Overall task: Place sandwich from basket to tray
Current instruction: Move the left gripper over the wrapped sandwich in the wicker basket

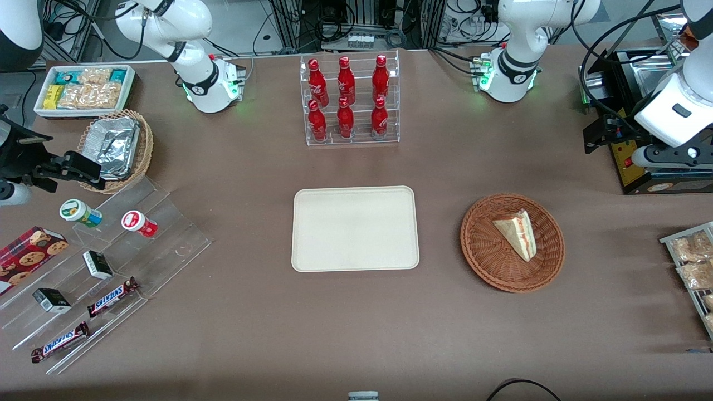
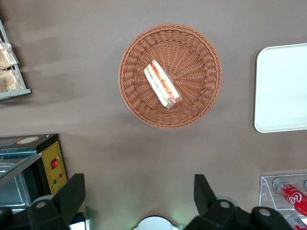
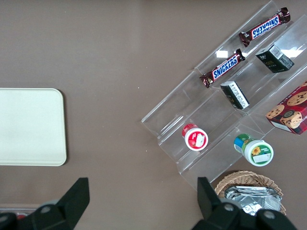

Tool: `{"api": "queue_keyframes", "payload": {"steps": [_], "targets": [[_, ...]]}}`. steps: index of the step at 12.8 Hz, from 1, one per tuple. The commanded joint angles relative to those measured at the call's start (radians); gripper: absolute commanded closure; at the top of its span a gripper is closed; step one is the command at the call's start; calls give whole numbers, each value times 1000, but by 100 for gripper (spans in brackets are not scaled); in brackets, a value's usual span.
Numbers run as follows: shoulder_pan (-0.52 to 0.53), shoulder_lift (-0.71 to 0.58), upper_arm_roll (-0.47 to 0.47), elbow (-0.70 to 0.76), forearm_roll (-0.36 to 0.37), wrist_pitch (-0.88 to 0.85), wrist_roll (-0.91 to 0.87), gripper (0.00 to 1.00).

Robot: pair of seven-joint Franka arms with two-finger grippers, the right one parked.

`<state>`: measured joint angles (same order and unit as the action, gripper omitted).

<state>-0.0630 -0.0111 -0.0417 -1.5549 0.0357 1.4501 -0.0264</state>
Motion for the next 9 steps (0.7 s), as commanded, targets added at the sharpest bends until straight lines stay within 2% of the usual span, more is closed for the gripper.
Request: {"api": "queue_keyframes", "payload": {"steps": [1,4,7,9], "targets": [[0,-7,3,10,-10,-22,14,0],[2,5,8,-14,-10,-5,25,0],[3,-4,31,-126,7,79,5,0],[3,-9,34,-206,7,165,-99,0]]}}
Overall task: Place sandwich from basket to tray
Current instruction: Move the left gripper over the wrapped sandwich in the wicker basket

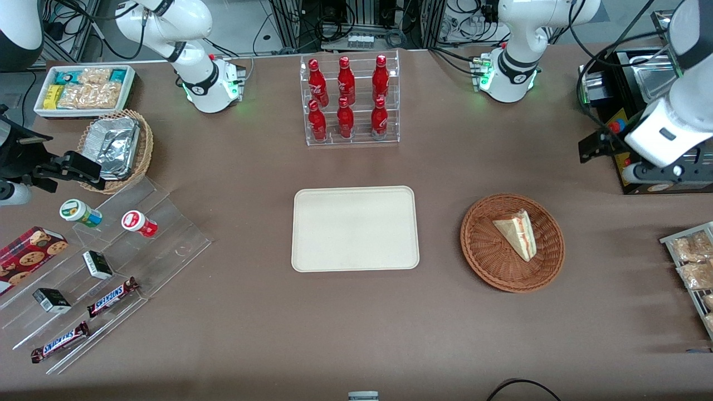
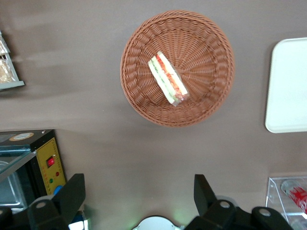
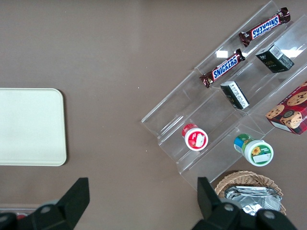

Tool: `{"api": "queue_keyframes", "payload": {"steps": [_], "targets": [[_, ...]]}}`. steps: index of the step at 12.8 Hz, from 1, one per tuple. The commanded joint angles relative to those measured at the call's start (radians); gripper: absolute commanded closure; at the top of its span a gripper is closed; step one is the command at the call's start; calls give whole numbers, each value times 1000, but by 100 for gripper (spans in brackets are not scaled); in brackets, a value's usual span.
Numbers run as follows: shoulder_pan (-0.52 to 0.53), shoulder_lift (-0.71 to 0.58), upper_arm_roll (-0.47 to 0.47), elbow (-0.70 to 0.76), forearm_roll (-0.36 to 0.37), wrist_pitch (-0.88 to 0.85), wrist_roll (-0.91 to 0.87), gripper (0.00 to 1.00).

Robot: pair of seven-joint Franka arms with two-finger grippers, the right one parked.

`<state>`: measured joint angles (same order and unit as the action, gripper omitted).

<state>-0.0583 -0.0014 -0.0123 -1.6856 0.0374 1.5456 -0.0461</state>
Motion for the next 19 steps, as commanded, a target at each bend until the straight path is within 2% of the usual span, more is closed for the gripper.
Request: {"api": "queue_keyframes", "payload": {"steps": [1,5,8,19], "targets": [[-3,-20,3,-118,4,127,-156,0],[-6,-11,-31,-261,1,364,-489,0],[-6,15,-38,-321,1,451,-518,0],[-18,263,-52,-319,-11,574,-569,0]]}}
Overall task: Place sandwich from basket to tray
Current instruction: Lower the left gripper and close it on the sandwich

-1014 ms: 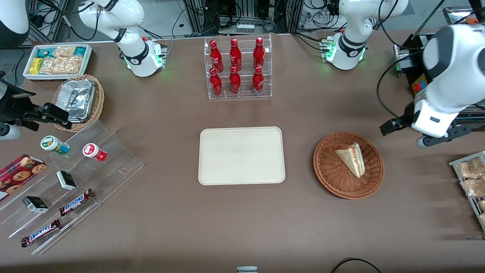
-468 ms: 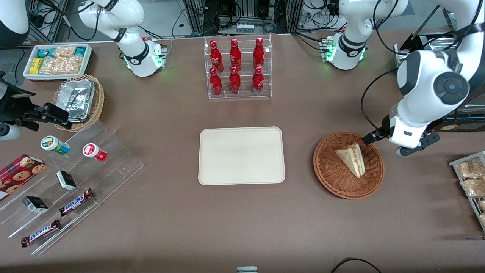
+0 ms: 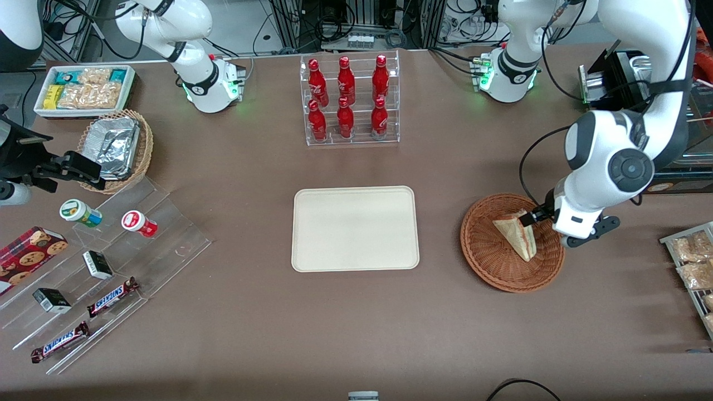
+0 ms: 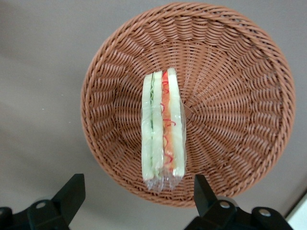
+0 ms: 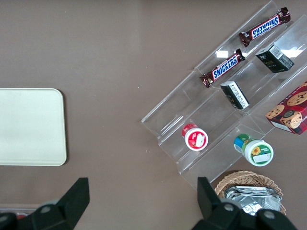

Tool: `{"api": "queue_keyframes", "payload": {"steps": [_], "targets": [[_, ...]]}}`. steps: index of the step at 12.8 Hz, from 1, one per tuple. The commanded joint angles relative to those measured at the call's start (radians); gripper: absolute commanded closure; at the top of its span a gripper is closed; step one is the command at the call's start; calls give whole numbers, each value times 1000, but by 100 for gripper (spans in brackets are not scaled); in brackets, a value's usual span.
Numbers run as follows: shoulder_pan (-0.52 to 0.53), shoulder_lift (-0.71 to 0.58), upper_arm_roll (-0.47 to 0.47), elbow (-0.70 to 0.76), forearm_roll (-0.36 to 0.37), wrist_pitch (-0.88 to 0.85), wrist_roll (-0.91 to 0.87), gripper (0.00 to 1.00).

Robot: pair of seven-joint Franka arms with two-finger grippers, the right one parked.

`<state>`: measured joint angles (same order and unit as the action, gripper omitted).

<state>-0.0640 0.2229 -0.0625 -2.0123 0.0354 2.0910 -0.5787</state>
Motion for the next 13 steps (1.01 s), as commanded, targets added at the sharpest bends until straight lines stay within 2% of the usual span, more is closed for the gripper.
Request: {"api": "queue_keyframes", "payload": {"steps": [1,5,6,7,8,9,11,12,13], "targets": [[-14,65,-2,7,-9,49,-39,0],[-14,116,-2,6,-9,78,-41,0],[-14,128,-2,6,-9,90,-41,3],[-14,141,-2,4,-11,95,-43,16],[-14,147,-2,4,-11,95,-56,41],[-14,147,-2,4,-11,95,-76,59],[-19,147,-2,3,-9,95,-111,80],[-20,147,-2,1,-11,95,-113,95],[-20,144,-2,3,-9,92,-113,100]]}}
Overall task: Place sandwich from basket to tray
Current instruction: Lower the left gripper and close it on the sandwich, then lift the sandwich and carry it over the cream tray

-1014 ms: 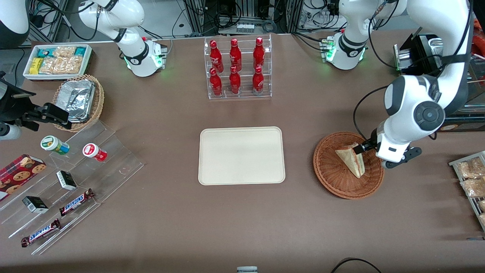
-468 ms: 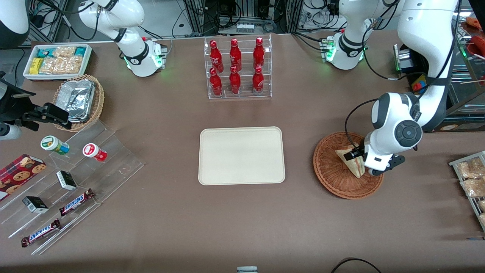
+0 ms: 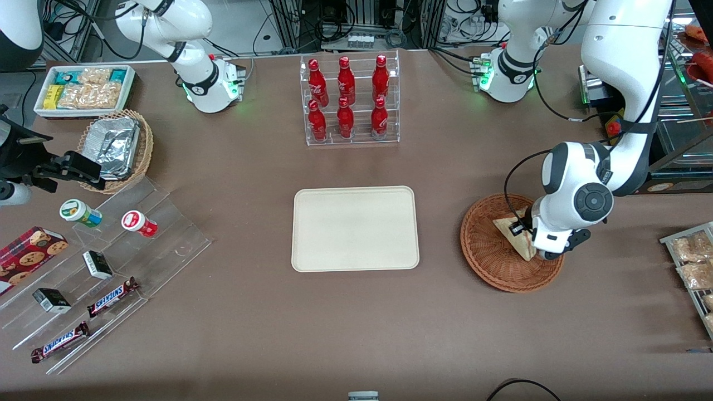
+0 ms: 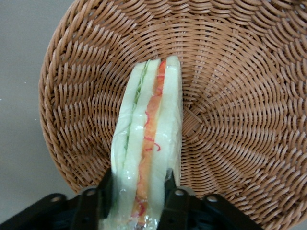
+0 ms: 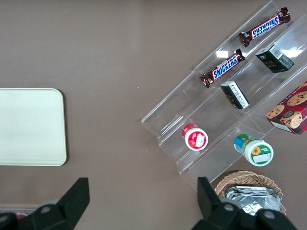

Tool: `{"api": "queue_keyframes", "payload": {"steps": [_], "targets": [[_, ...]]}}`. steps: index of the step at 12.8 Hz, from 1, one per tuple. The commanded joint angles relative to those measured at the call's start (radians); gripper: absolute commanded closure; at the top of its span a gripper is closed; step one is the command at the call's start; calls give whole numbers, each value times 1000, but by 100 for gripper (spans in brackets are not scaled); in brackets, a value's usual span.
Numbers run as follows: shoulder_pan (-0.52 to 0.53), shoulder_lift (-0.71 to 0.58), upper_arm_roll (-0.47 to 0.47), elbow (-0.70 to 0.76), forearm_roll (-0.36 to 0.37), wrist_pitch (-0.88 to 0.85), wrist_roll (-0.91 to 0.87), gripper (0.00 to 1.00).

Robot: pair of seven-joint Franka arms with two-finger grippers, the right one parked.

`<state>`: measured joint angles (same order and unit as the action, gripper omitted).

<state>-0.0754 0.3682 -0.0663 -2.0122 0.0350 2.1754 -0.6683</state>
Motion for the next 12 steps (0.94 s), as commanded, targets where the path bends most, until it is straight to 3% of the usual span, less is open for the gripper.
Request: {"api": "queue_keyframes", "payload": {"steps": [1,8,10,12], "targets": [[-9,-3,2,6,-9,3,-22,100],[-12,-20,2,147,32,-193,102,100],[-47,-18,0,205,92,-294,174,100],[-104,-18,0,240,103,-338,211,100]]}}
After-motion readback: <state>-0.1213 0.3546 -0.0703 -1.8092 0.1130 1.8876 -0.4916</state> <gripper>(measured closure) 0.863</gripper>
